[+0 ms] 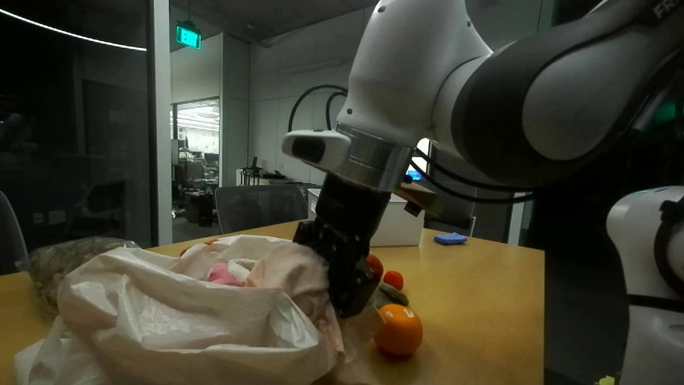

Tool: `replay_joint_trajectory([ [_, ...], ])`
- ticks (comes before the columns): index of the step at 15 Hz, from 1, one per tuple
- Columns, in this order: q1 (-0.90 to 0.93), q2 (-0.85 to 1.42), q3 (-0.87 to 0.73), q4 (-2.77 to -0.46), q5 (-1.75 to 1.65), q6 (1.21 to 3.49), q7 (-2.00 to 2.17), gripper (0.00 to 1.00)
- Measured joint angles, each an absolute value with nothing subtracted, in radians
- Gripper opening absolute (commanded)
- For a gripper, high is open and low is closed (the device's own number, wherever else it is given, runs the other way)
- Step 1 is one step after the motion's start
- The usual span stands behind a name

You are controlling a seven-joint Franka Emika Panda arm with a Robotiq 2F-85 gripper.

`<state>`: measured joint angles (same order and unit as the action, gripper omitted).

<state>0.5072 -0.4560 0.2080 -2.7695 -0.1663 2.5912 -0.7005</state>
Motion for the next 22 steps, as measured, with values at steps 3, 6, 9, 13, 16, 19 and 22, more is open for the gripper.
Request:
replay_joint_trajectory([
  [3,0.508,-0.405,0.257,-2.756,-0.192,2.614,-0.671,0.06],
  [6,0.507,-0.401,0.296,-2.739,-0.238,2.638,-0.631,0.06],
  [9,0.496,-0.404,0.322,-2.710,-0.309,2.662,-0.580,0.07],
  [13,0.416,-0.391,0.364,-2.651,-0.469,2.690,-0.474,0.07],
  [16,0.355,-0.354,0.370,-2.595,-0.547,2.713,-0.439,0.07],
  [19,0.328,-0.286,0.364,-2.552,-0.553,2.734,-0.437,0.07],
  [22,0.337,-0.198,0.350,-2.533,-0.504,2.765,-0.447,0.06],
])
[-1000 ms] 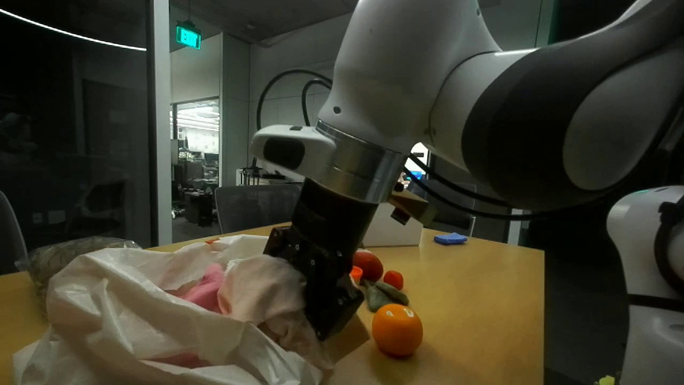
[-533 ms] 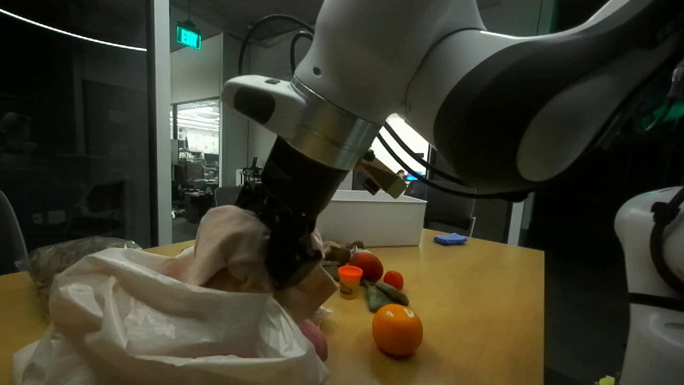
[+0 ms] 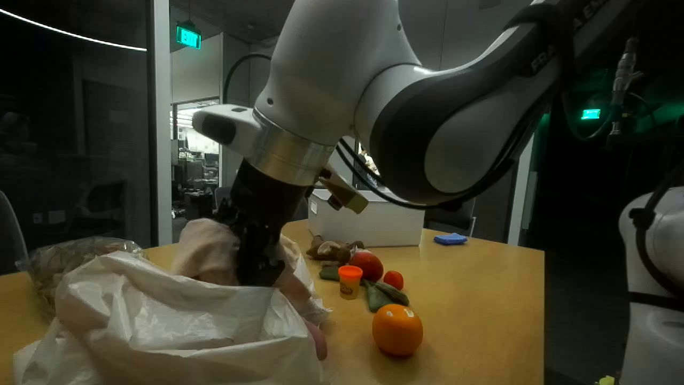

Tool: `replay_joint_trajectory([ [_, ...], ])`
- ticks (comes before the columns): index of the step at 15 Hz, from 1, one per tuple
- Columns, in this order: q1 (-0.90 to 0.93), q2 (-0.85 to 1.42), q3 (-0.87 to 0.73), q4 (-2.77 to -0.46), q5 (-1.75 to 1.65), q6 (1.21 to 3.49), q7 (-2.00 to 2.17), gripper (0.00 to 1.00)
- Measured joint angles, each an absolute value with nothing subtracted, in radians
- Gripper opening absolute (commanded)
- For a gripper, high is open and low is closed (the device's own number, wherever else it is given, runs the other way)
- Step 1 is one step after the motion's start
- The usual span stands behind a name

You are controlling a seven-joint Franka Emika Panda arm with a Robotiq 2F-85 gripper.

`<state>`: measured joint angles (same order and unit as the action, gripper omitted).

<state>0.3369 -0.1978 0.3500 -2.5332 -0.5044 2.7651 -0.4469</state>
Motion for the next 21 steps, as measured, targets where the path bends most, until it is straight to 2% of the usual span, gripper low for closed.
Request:
replay_joint_trajectory([
  [7,0.350,-0.022,0.315,-2.510,-0.280,2.838,-0.582,0.07],
  [8,0.349,-0.009,0.312,-2.503,-0.245,2.839,-0.607,0.32],
  [9,0.348,0.001,0.309,-2.495,-0.209,2.838,-0.630,0.32],
  [17,0.333,-0.107,0.304,-2.468,-0.182,2.683,-0.504,0.93],
  [18,0.332,-0.140,0.304,-2.471,-0.198,2.654,-0.468,0.99],
  [21,0.332,-0.234,0.307,-2.477,-0.226,2.534,-0.375,1.00],
])
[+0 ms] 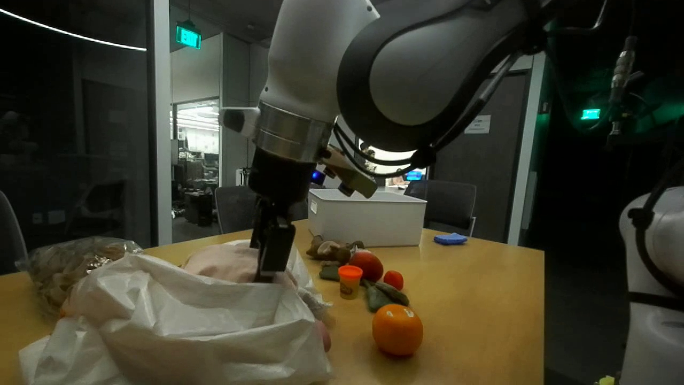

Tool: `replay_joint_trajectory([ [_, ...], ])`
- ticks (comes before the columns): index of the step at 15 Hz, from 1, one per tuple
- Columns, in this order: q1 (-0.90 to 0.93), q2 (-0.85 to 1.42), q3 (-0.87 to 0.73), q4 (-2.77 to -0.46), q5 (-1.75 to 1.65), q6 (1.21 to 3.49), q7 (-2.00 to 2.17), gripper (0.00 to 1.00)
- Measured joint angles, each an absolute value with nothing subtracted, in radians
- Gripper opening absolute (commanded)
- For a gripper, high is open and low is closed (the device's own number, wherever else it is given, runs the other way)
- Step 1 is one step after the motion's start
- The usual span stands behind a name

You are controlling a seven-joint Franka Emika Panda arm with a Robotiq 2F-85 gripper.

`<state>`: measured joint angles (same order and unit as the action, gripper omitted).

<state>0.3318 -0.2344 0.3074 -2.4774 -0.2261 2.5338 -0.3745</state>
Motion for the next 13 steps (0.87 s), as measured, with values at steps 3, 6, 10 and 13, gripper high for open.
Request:
replay_joint_trajectory([
  [3,0.342,-0.325,0.314,-2.485,-0.224,2.395,-0.319,1.00],
  [6,0.363,-0.411,0.315,-2.493,-0.208,2.276,-0.285,0.99],
  [10,0.385,-0.522,0.309,-2.510,-0.184,2.175,-0.269,1.00],
  [13,0.387,-0.557,0.306,-2.526,-0.181,2.165,-0.269,1.00],
])
